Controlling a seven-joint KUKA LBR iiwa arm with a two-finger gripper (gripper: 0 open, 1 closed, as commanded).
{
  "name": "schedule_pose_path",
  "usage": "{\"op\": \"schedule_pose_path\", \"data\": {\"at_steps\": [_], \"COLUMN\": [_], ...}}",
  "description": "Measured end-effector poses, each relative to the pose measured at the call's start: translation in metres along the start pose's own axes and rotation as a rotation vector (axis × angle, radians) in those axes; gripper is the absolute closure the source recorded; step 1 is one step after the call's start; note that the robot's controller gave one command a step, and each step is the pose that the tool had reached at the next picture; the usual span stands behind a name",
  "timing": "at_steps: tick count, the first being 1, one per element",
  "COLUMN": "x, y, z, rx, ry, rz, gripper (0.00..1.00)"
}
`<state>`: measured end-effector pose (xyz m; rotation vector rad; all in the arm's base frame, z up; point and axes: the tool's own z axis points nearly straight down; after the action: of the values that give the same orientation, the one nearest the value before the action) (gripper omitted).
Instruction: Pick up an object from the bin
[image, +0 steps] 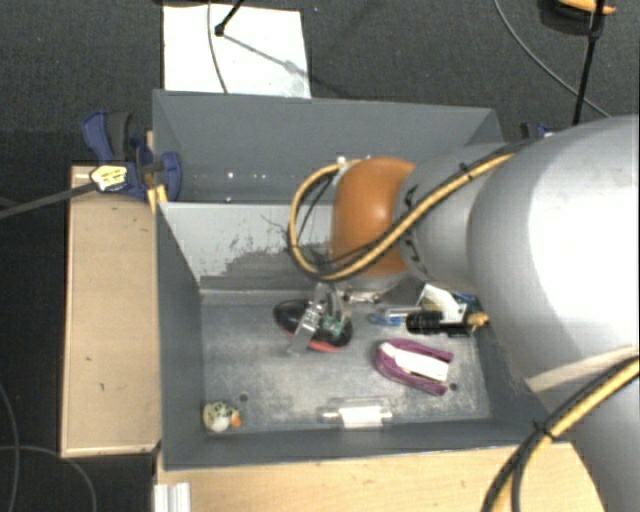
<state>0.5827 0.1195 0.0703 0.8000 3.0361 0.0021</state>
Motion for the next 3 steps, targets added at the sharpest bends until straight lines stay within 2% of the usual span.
{"op": "schedule_pose_path", "data": {"at_steps": [1,2,3], "x": [-0.001,-0.002,-0.003], "y": [0.001,0.002,0.002], "z": [-0.001,-0.003,-0.021], "rx": [-0.002,-0.006,-0.001], "ry": [-0.002,-0.006,-0.001], "rz": [0.002,0.003,0.004], "gripper": [0.0,1.0,1.0]}}
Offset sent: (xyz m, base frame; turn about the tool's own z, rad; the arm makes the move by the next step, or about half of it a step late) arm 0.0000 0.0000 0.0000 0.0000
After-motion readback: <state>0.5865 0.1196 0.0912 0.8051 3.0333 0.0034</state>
